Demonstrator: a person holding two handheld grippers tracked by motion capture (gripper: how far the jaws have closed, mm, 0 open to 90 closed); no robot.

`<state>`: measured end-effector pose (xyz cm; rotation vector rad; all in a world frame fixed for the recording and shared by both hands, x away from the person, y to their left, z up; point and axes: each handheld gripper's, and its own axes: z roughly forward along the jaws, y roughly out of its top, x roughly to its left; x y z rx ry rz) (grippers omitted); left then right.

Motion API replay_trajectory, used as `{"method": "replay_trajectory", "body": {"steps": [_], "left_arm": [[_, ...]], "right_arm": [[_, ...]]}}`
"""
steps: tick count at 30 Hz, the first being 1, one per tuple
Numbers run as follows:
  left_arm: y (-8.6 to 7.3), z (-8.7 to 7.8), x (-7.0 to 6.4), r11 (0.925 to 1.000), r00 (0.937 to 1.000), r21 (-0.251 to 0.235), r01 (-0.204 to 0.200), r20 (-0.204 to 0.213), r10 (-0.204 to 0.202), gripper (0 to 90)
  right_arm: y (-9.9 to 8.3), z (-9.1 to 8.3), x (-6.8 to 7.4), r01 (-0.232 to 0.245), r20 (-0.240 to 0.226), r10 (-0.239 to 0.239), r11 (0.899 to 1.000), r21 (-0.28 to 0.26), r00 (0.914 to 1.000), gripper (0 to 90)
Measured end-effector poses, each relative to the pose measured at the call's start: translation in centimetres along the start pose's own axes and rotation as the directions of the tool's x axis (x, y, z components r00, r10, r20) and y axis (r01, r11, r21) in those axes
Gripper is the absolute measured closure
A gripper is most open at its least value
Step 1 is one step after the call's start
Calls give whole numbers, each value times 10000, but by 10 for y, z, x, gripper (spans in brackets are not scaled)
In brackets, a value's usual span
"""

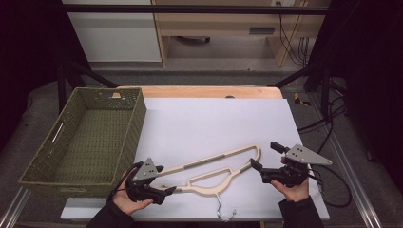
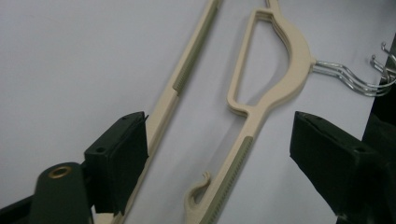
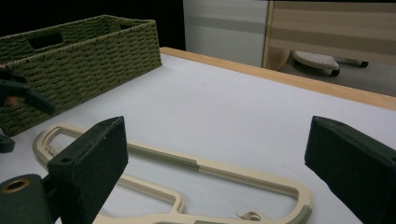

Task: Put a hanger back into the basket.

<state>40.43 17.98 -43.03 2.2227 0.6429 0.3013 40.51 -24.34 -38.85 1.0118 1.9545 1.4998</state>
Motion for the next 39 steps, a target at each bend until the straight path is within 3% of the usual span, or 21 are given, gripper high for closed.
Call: {"method": "replay_trajectory", "body": {"steps": [8, 12, 20, 23, 25, 27, 32, 39], "left_arm": [[-4, 25, 1, 9929, 9970, 1141, -336, 738, 253, 339], [-6, 34, 5, 9862, 9928, 1592, -453, 1166, 268, 470], [-7, 41, 8, 9804, 9860, 1804, -793, 1592, 505, 619], [-7, 45, 8, 9766, 9832, 1933, -943, 1721, 609, 636], [-7, 45, 8, 9780, 9815, 1901, -853, 1851, 496, 663], [-7, 44, 10, 9740, 9784, 2003, -1061, 1961, 662, 674], [-6, 44, 12, 9754, 9711, 1904, -1112, 2294, 659, 696], [-4, 43, 10, 9727, 9678, 1915, -1313, 2372, 839, 737]], "right_arm": [[-1, 5, 2, 37, -123, -34, 9998, 199, 9999, 67], [-2, 6, 2, 113, -192, -107, 9995, 302, 9998, 67], [-3, 9, 3, 152, -322, -139, 9990, 418, 9994, 70], [-4, 10, 4, 168, -376, -149, 9985, 512, 9992, 70], [-4, 11, 4, 168, -398, -147, 9985, 527, 9991, 71], [-4, 11, 4, 212, -446, -187, 9982, 559, 9988, 72], [-5, 13, 5, 241, -527, -207, 9977, 638, 9984, 72], [-6, 16, 7, 326, -614, -278, 9964, 788, 9977, 72]]}}
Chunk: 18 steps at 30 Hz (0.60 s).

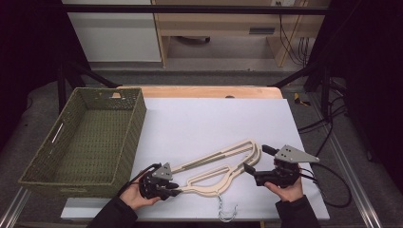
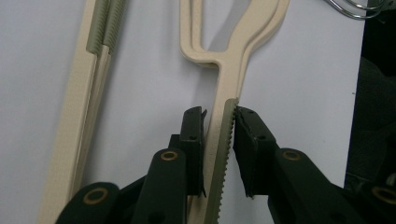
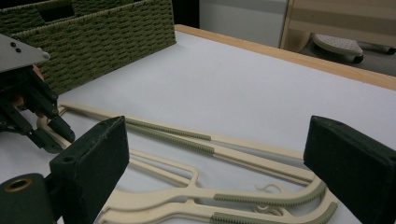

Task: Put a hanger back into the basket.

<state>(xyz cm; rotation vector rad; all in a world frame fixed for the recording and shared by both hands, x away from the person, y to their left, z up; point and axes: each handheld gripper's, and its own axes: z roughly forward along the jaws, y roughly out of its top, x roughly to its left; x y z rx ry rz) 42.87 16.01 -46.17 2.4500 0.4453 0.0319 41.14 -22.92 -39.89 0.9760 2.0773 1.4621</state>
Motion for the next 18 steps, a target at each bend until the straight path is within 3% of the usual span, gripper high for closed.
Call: {"method": "replay_trajectory", "body": {"steps": [6, 7, 11, 18], "left_arm": [[5, -5, -7, 9995, 9991, -91, -302, 285, 304, 790], [8, -8, -11, 9995, 9996, -122, -293, -41, 293, 790], [8, -15, -11, 9993, 10000, -376, -33, 66, 36, 792], [13, -19, -22, 9978, 9986, -631, 199, -480, -230, 793]], "right_arm": [[0, 1, 1, -11, -69, 11, 10000, -7, 10000, 74], [0, 1, 1, -16, -75, 16, 10000, 2, 10000, 74], [-1, 2, 2, -16, -154, 16, 10000, 36, 9999, 85], [-1, 7, 7, -15, -423, 22, 9999, 150, 9991, 101]]}}
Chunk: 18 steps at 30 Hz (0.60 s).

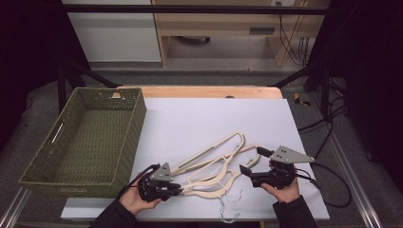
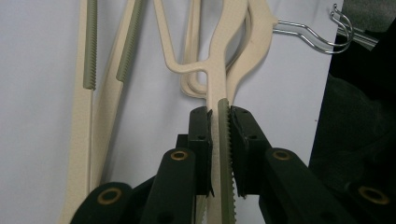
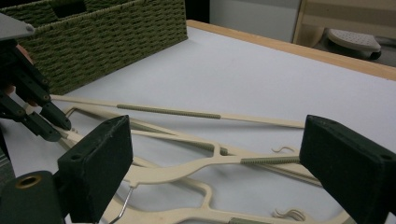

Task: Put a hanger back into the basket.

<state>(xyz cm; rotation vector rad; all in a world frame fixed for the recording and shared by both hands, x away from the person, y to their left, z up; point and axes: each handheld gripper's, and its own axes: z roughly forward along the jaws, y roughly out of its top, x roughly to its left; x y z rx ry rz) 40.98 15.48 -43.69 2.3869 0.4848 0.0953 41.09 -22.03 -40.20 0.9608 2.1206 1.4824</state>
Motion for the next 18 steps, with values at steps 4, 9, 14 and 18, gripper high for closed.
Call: {"method": "replay_trajectory", "body": {"steps": [4, 9, 14, 18], "left_arm": [[3, -2, -5, 9999, 9999, -96, 53, -156, -54, 793], [6, -4, -13, 9984, 9982, -339, 452, -380, -465, 793], [8, -7, -17, 9956, 9958, -619, 697, -547, -731, 794], [8, -9, -19, 9925, 9938, -864, 865, -621, -920, 794]], "right_arm": [[0, 3, 4, -34, -63, 35, 9999, 124, 10000, 119], [-1, 9, 14, 47, -182, -39, 9989, 460, 9998, 186], [-4, 14, 27, 0, -234, 20, 9964, 853, 9997, 283], [-11, 23, 37, 179, -379, -115, 9849, 1719, 9992, 359]]}}
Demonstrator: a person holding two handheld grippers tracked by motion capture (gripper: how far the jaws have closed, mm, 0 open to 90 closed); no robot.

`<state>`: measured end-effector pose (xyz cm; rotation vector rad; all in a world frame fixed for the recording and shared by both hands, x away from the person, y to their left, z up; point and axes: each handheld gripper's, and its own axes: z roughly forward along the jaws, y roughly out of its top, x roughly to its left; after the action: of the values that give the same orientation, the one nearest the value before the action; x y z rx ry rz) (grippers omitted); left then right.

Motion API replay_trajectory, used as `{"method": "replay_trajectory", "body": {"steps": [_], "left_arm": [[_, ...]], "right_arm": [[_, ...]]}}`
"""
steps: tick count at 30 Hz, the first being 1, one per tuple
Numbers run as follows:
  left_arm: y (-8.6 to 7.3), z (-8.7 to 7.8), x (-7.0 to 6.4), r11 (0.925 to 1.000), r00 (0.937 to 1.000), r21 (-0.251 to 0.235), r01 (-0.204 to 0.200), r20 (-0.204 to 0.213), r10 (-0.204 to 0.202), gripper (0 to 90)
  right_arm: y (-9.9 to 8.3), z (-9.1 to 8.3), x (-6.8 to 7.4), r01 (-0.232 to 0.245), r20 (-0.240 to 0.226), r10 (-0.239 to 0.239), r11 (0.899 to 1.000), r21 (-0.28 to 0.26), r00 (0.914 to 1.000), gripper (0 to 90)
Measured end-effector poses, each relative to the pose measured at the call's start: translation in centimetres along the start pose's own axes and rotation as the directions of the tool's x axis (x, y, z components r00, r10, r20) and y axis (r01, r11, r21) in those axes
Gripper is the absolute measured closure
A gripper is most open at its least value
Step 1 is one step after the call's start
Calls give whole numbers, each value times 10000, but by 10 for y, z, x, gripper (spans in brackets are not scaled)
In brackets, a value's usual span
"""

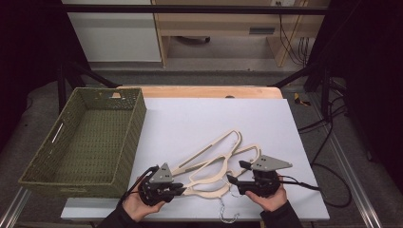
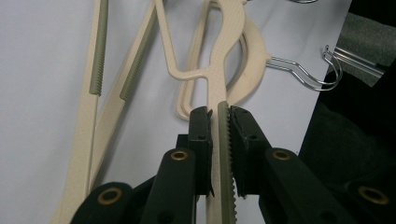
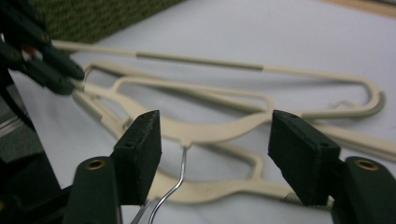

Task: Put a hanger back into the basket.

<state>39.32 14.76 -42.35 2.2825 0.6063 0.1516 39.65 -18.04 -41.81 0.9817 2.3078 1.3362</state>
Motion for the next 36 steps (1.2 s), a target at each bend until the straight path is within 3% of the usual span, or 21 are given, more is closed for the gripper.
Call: {"method": "replay_trajectory", "body": {"steps": [5, 8, 14, 24, 36], "left_arm": [[0, 1, -3, 10000, 10000, 48, 18, -58, -18, 793], [1, 2, -5, 10000, 10000, 61, 39, -81, -39, 794], [1, 3, -6, 10000, 9999, 47, 76, -130, -76, 794], [1, 3, -6, 9999, 9999, 132, 40, -150, -38, 794], [-3, 9, -10, 9998, 9998, 144, 171, -124, -169, 793]], "right_arm": [[-9, 12, 8, -24, -46, 28, 9976, 687, 10000, 477], [-11, 19, 10, 72, -285, -45, 9954, 956, 9996, 563], [-15, 27, 11, 129, -308, -83, 9883, 1519, 9995, 679], [-18, 37, 11, 156, -513, -40, 9735, 2283, 9987, 802], [-15, 37, 8, -427, -383, 544, 9651, 2584, 9978, 892]]}}
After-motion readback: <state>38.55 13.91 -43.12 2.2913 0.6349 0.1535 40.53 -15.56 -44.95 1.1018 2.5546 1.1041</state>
